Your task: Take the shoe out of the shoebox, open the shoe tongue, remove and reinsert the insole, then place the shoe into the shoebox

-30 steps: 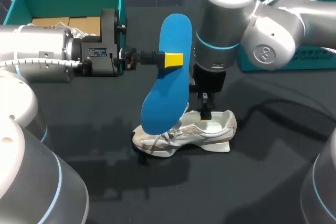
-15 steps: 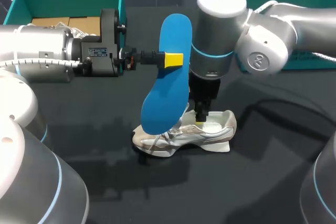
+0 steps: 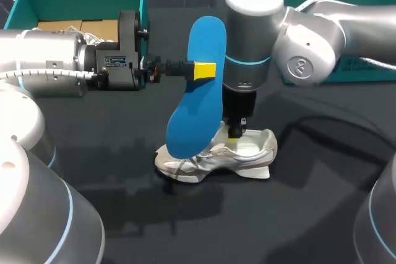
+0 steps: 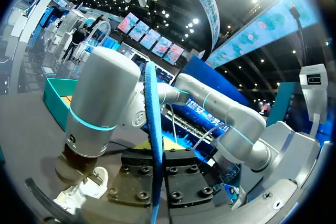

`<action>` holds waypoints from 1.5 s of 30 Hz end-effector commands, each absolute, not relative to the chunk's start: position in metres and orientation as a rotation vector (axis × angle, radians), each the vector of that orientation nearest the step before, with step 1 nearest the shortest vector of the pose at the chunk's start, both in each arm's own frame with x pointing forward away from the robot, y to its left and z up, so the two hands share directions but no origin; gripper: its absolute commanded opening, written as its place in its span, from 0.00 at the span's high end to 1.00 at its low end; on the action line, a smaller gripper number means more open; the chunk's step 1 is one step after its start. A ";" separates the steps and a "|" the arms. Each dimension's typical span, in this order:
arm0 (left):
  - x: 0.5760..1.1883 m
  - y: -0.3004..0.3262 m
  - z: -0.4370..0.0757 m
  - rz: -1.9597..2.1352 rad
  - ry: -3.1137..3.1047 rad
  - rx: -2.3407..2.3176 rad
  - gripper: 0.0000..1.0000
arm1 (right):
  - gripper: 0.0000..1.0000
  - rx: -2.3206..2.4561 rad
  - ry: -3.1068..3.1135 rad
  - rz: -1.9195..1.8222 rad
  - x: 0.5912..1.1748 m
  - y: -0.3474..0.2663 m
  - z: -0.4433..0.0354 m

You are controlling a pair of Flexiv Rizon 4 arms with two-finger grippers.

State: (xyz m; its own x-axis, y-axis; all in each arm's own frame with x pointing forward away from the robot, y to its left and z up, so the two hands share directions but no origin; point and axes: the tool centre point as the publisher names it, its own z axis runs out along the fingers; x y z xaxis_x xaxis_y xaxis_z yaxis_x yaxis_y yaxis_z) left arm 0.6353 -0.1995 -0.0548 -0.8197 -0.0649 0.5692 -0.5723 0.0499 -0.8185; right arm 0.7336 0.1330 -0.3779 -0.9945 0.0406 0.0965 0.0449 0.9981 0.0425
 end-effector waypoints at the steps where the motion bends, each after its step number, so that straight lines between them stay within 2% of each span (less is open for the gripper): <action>1: 0.635 -0.201 -0.056 1.825 -1.954 0.640 1.00 | 1.00 -0.104 -3.052 -0.064 0.730 0.135 -0.364; 10: 0.635 -0.201 -0.056 1.825 -1.954 0.640 1.00 | 1.00 -0.335 -3.010 -0.072 0.722 0.136 -0.341; 17: 0.635 -0.201 -0.056 1.825 -1.954 0.640 1.00 | 1.00 -0.751 -2.931 -0.111 0.717 0.139 -0.326; 28: 0.635 -0.201 -0.056 1.825 -1.954 0.640 1.00 | 1.00 -1.377 -2.769 -0.154 0.708 0.153 -0.325; 45: 0.635 -0.201 -0.056 1.825 -1.954 0.640 1.00 | 1.00 -1.835 -2.629 -0.169 0.686 0.163 -0.321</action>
